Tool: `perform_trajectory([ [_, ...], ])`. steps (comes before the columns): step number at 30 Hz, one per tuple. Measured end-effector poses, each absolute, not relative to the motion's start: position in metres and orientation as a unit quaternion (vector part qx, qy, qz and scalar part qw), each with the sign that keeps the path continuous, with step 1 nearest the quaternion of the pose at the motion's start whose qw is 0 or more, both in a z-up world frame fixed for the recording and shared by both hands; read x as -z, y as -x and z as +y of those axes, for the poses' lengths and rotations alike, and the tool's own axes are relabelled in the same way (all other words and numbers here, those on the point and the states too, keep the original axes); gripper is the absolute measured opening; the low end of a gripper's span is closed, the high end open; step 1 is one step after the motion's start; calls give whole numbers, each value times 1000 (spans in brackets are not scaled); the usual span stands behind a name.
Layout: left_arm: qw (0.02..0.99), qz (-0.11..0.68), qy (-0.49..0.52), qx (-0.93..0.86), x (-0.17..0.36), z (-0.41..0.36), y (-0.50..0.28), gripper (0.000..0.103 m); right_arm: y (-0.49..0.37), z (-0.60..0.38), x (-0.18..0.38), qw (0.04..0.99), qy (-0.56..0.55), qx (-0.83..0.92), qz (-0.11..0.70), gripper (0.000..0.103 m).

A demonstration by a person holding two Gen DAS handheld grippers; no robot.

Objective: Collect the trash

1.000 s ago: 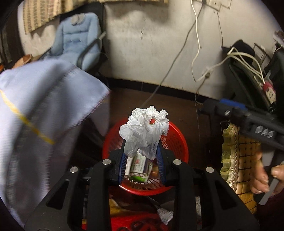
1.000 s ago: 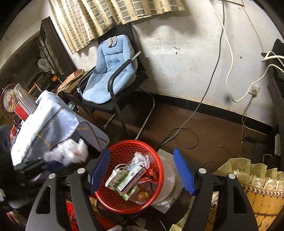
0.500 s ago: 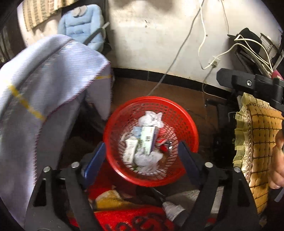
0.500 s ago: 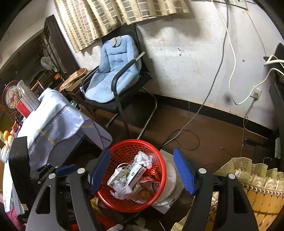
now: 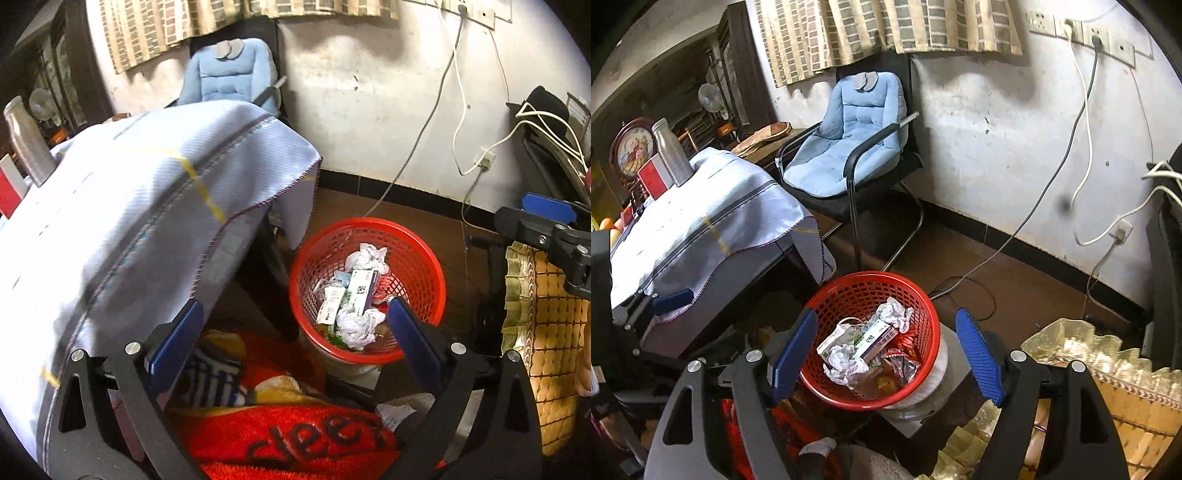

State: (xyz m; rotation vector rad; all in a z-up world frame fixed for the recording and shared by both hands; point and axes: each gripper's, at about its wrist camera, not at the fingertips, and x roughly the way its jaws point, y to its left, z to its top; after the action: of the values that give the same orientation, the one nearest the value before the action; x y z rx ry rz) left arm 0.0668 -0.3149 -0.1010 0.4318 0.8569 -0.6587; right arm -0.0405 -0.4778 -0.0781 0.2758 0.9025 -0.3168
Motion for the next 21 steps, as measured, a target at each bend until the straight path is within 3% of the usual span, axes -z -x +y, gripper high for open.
perform_trajectory([
  [4, 842, 394, -206, 305, 95, -308, -58, 96, 50, -472, 71, 884, -114, 157, 426, 82],
  [21, 840, 401, -232, 283, 111, -309, -61, 96, 43, -470, 103, 867, -132, 153, 456, 83],
])
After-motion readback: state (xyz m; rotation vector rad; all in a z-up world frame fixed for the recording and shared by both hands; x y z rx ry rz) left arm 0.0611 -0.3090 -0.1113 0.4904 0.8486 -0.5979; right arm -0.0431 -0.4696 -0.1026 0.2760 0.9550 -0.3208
